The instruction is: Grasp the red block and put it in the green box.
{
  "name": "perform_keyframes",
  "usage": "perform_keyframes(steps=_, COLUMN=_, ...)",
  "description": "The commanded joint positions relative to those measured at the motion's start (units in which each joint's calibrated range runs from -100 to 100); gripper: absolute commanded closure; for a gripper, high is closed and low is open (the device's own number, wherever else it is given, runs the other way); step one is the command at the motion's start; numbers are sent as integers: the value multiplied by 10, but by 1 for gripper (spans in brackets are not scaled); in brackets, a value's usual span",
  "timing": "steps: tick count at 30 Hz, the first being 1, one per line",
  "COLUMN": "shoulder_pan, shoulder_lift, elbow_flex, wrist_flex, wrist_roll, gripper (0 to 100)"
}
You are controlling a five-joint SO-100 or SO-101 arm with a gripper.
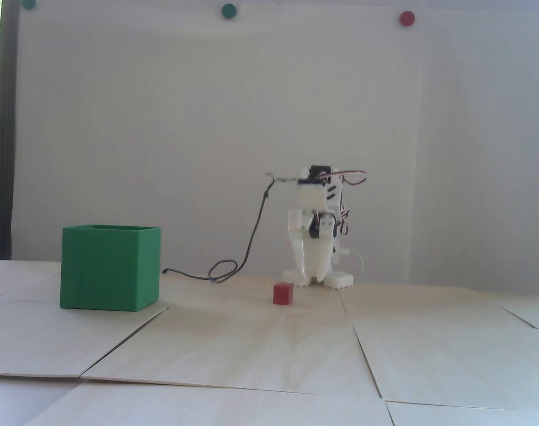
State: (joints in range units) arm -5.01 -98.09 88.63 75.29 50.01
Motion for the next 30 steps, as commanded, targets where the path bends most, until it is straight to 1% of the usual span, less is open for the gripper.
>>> perform_keyframes(steps=1, shoulder_pan=-15, shoulder_lift=-6, elbow_flex=-80, wrist_flex=-21, wrist_roll=-30, gripper=90)
perform_keyframes(steps=3, shoulder_pan=-27, shoulder_lift=-5, elbow_flex=-95, wrist_flex=-19, wrist_roll=-39, gripper=90)
perform_keyframes(steps=8, shoulder_pan=-36, shoulder_lift=28, elbow_flex=-126, wrist_flex=-20, wrist_roll=-40, gripper=90)
perform_keyframes(steps=13, shoulder_pan=-36, shoulder_lift=163, elbow_flex=-210, wrist_flex=-20, wrist_roll=-42, gripper=90)
perform_keyframes(steps=16, shoulder_pan=-31, shoulder_lift=272, elbow_flex=-286, wrist_flex=-7, wrist_roll=-45, gripper=90)
perform_keyframes(steps=18, shoulder_pan=-29, shoulder_lift=343, elbow_flex=-334, wrist_flex=18, wrist_roll=-45, gripper=90)
perform_keyframes(steps=19, shoulder_pan=-29, shoulder_lift=406, elbow_flex=-382, wrist_flex=53, wrist_roll=-45, gripper=90)
perform_keyframes(steps=24, shoulder_pan=-28, shoulder_lift=524, elbow_flex=-472, wrist_flex=148, wrist_roll=-45, gripper=90)
perform_keyframes(steps=30, shoulder_pan=4, shoulder_lift=610, elbow_flex=-557, wrist_flex=143, wrist_roll=-42, gripper=89)
